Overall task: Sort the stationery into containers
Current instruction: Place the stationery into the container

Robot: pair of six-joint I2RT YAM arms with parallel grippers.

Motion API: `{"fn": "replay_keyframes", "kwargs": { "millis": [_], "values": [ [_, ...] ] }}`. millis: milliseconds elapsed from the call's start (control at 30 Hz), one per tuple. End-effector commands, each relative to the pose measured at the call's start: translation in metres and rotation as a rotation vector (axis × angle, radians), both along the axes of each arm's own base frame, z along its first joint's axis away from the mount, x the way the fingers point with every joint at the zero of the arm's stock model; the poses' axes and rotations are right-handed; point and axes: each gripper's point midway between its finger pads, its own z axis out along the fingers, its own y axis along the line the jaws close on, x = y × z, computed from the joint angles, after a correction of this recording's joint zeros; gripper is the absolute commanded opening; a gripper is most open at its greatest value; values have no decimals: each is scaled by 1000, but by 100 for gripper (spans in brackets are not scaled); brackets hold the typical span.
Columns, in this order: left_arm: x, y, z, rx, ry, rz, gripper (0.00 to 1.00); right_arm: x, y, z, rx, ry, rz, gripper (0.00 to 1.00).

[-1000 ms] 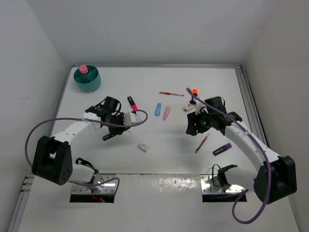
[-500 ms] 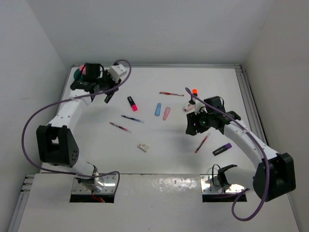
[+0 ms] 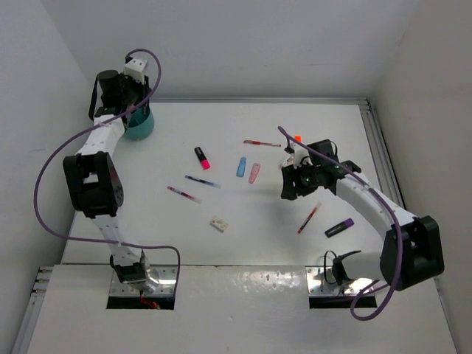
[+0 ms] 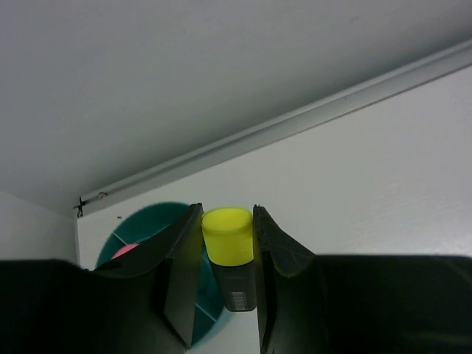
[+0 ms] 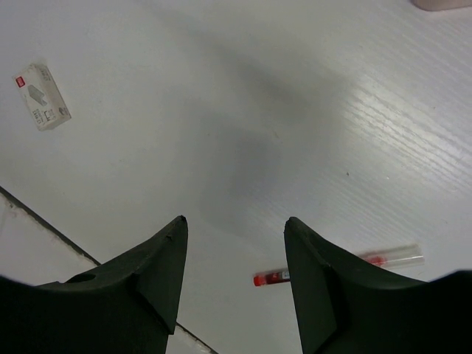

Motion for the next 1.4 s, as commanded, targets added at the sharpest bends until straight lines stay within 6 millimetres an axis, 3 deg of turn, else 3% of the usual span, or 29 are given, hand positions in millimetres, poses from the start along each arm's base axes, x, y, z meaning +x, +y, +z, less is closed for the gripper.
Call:
{"fn": "replay_keyframes", "kwargs": {
  "millis": [0,300,700,733,800,867,933,1067,1100,1167,1200,1233,1267,1300,1333,1367],
  "values": [
    [24,5,41,-37,-149,2,0,20,6,15,16,-62,14,55],
    [49,35,11,-35,-152,97,0,35,7,11,5,-55,11,55],
    [58,58,2,1,-173,175,0,44,12,11,9,-48,14,55],
    [58,57,0,6,-170,176,5,45,11,12,10,-49,12,55],
    [58,59,-5,9,-153,179,34,45,12,12,10,-50,13,56],
    [57,58,-2,6,-149,175,57,46,12,13,10,-51,13,56],
    [55,54,6,-3,-155,159,62,46,12,14,13,-51,13,56],
    [43,26,26,-15,-141,17,65,43,12,16,18,-53,13,56],
    [36,3,35,28,-152,-138,65,42,12,18,22,-60,14,56],
    [19,-19,25,118,-82,-270,65,39,11,17,19,-58,17,56],
    [8,-48,24,154,-87,-408,63,38,11,20,21,-69,20,56],
    [-15,-65,3,172,15,-498,63,35,10,16,18,-60,22,56],
    [-22,-75,-4,330,-14,-596,62,34,9,16,18,-61,23,56],
    [-34,-104,-16,413,11,-689,60,33,9,16,19,-60,24,56],
    [-59,-114,-42,446,121,-765,59,32,10,15,21,-58,24,56],
    [-68,-128,-54,560,106,-857,58,30,10,13,20,-53,26,56]
  ]
}}
